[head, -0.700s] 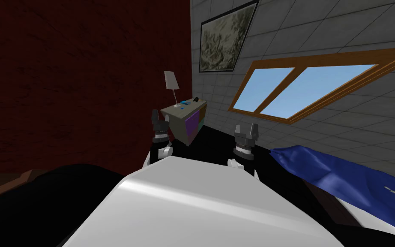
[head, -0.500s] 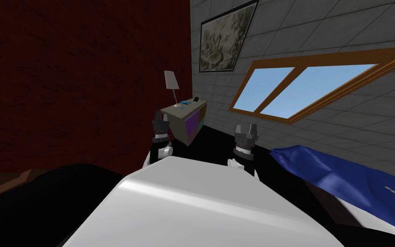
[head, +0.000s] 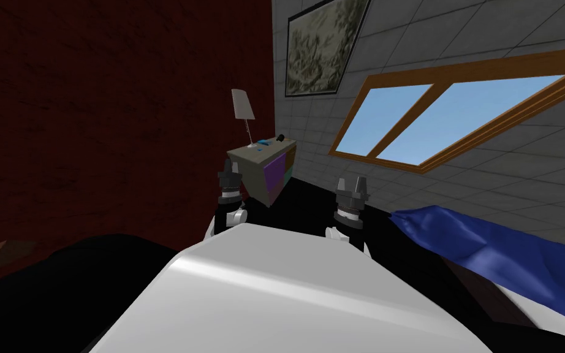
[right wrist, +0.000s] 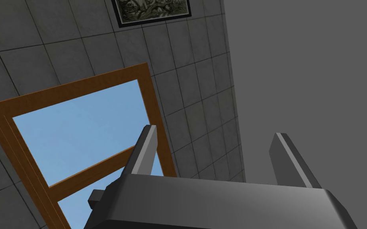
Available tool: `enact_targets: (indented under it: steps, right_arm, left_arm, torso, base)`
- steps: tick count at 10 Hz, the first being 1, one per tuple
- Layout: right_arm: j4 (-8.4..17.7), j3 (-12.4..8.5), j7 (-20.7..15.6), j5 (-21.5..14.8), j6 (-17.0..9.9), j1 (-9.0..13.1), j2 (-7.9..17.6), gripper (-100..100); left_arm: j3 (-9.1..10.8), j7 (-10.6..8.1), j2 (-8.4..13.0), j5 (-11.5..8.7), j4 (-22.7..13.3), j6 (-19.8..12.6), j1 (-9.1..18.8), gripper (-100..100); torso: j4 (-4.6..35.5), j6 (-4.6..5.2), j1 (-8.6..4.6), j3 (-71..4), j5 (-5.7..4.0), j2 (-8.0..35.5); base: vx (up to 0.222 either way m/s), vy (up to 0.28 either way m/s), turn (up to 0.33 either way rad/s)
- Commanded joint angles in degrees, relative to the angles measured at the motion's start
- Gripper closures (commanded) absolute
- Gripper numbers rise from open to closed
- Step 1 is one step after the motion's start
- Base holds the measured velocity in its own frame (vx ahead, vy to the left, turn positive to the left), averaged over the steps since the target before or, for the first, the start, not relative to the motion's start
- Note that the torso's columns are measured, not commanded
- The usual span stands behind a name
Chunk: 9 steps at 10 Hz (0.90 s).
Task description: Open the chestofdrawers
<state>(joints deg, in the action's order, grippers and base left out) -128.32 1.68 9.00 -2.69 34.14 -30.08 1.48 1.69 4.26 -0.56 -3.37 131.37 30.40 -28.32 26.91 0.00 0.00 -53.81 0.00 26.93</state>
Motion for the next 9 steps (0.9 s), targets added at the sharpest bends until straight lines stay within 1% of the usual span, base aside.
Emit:
enact_targets:
  steps: [1, 2, 3, 4, 5, 7, 9]
  right_arm:
    - [0.0, 0.0, 0.0, 0.0, 0.0, 0.0, 0.0, 0]
    - [0.0, 0.0, 0.0, 0.0, 0.0, 0.0, 0.0, 0]
    - [0.0, 0.0, 0.0, 0.0, 0.0, 0.0, 0.0, 0]
    - [0.02, 0.0, 0.0, 0.0, 0.0, -0.01, 0.0, 0]
    - [0.03, 0.0, 0.0, 0.0, 0.0, -0.01, -0.01, 0]
    - [0.03, 0.01, 0.0, 0.0, 0.0, -0.02, -0.01, 0]
    - [0.02, 0.01, 0.0, 0.0, 0.0, -0.02, -0.01, 0]
  left_arm:
    - [0.0, 0.0, 0.0, 0.0, 0.0, 0.0, 0.0, 0]
    - [0.0, 0.0, 0.0, 0.0, 0.0, 0.0, 0.0, 0]
    - [0.06, -0.09, 2.02, -0.41, -0.73, -0.02, 0.35, -100]
    - [0.12, -0.18, 3.43, -0.84, -1.45, -0.04, 0.7, -100]
    - [0.2, -0.31, 4.82, -1.4, -2.39, -0.06, 1.16, -100]
    - [0.41, -0.63, 7.36, -2.92, -4.83, -0.1, 2.38, -100]
    - [0.69, -1.05, 9.53, -4.9, -7.89, -0.12, 3.95, -100]
  torso:
    - [4.23, 0.0, 0.0, -8.46, 0.0, 4.23]
    - [8.46, 0.0, 0.0, -16.92, 0.0, 8.46]
    - [12.69, 0.0, 0.0, -25.38, 0.0, 12.69]
    - [14.56, 0.0, -0.05, -29.35, -0.01, 14.57]
    - [15.1, 0.0, -0.09, -30.51, -0.02, 15.04]
    - [15.32, 0.0, -0.09, -30.81, -0.02, 15.25]
    - [15.34, 0.01, -0.09, -30.82, -0.03, 15.25]
  base:
    - [0.0, 0.0, 0.0]
    - [0.0, 0.0, 0.0]
    - [0.025, -0.021, 0.022]
    - [0.048, -0.043, 0.042]
    - [0.066, -0.058, 0.045]
    - [0.082, -0.088, 0.081]
    - [0.124, -0.124, 0.081]
